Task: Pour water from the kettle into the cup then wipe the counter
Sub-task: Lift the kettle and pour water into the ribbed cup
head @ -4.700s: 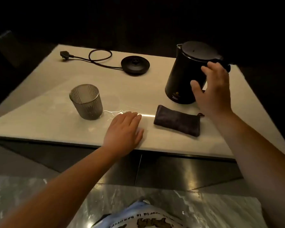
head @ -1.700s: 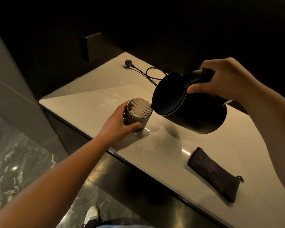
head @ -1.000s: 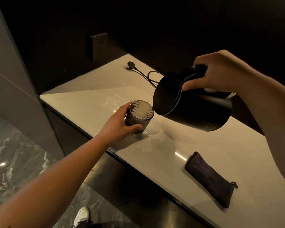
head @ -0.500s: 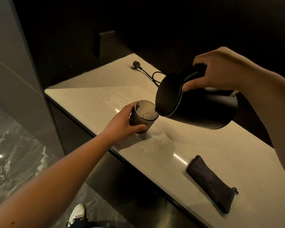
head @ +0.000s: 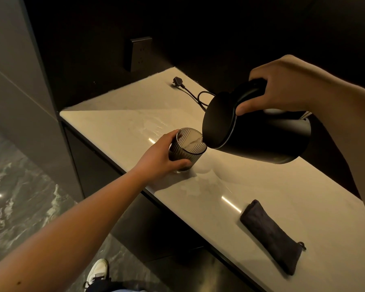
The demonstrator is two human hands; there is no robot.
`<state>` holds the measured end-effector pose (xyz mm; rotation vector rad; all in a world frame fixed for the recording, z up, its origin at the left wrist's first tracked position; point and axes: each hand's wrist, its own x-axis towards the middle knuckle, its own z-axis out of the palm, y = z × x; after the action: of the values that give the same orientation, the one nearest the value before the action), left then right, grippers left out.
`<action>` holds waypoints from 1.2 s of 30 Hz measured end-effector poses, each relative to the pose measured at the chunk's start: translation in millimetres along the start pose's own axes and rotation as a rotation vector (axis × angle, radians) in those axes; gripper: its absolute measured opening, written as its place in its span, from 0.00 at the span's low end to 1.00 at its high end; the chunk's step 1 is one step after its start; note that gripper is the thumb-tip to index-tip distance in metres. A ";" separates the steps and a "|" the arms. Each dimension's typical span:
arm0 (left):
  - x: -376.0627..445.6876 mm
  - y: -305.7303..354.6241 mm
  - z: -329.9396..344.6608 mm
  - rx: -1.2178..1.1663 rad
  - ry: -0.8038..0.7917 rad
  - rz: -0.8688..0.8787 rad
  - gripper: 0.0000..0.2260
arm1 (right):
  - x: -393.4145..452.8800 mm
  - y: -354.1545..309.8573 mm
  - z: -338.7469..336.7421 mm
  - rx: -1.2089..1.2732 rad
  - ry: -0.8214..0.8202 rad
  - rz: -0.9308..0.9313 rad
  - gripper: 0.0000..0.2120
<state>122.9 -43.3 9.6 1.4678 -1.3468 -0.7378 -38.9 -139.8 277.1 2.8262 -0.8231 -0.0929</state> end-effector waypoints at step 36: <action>0.2 1.0 0.0 0.028 -0.001 0.002 0.38 | -2.6 2.3 -3.0 -0.003 0.024 -0.008 0.26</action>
<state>122.6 -43.3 10.6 1.4881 -1.3644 -0.7208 -42.0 -139.7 280.5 2.8221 -0.8052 -0.0609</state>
